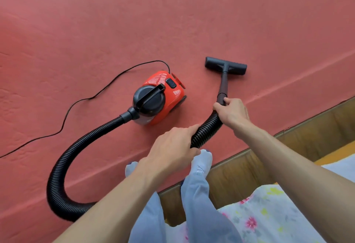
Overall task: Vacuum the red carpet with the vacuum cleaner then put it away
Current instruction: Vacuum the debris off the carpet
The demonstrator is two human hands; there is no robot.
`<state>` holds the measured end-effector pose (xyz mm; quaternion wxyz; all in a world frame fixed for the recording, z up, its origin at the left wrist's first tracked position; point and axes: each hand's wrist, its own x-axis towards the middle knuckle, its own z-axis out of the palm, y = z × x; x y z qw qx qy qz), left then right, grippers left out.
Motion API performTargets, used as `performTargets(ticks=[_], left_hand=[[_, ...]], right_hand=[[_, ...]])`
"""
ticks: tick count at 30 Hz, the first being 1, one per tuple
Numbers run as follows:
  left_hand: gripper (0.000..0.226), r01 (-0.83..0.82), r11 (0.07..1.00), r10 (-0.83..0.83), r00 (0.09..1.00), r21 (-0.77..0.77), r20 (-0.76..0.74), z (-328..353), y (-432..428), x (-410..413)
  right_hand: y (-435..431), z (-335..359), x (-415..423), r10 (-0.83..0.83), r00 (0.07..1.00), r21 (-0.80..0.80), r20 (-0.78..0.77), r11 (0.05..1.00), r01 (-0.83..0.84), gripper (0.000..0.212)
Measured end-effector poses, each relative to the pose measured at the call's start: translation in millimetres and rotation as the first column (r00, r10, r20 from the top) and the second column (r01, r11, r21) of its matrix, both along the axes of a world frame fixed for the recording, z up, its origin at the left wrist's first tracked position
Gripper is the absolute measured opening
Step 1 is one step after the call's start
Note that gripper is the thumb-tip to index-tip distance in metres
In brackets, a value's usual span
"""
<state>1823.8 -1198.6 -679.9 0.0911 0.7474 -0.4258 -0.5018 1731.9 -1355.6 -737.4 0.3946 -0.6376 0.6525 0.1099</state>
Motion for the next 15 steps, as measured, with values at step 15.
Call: performTargets(ticks=[15], left_hand=[[0.029,0.197,0.893,-0.329,0.899,0.404,0.290,-171.2,171.1,33.5]], right_hand=[[177.6,-177.2,48.1,-0.274,0.961,0.403,-0.042,0.875,0.267,0.016]])
